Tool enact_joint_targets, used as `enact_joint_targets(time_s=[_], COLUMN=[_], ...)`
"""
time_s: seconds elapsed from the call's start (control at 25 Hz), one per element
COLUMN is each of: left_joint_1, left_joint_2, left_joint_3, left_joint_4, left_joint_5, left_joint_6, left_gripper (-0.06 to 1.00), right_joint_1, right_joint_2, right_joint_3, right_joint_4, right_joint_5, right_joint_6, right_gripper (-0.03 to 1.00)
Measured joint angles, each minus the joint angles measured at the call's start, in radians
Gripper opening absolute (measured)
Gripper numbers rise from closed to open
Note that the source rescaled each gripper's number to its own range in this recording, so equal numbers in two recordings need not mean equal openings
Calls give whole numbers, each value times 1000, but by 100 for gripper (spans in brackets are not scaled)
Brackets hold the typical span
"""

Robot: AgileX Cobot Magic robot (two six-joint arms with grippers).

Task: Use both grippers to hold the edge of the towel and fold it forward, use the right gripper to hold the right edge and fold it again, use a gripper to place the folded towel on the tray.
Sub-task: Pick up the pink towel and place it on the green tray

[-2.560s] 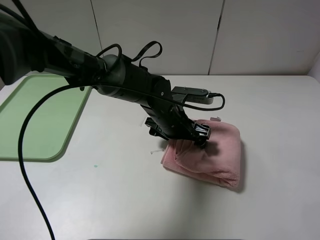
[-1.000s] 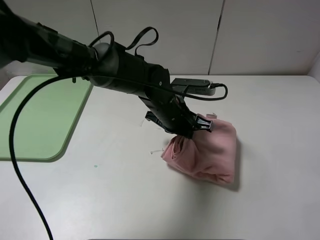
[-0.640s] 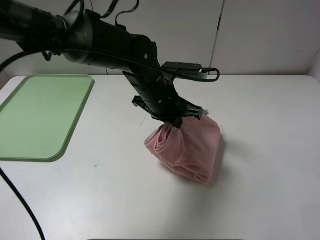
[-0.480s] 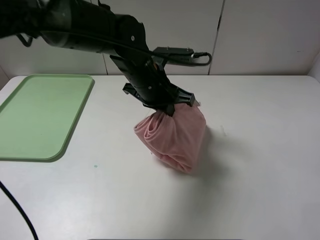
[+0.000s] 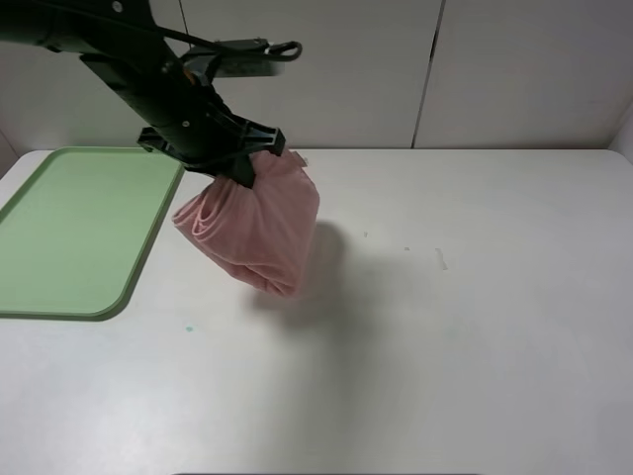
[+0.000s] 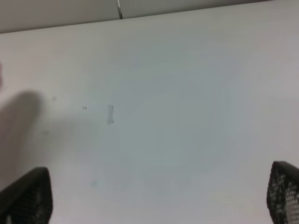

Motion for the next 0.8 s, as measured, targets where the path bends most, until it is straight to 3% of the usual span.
enact_joint_targets(time_s=[0.24, 0.8], left_joint_1=[136, 408], left_joint_2=[-77, -92], left_joint_3=[71, 85], left_joint_4=[2, 16], left_joint_5=[10, 7], left_joint_6=[3, 46], left_gripper=[11, 11], right_joint_1=[0, 0], right_joint_2=[0, 0], right_joint_3=[0, 0], right_joint_4=[0, 0], right_joint_5=[0, 0], right_joint_6=[0, 0], right_gripper=[100, 100])
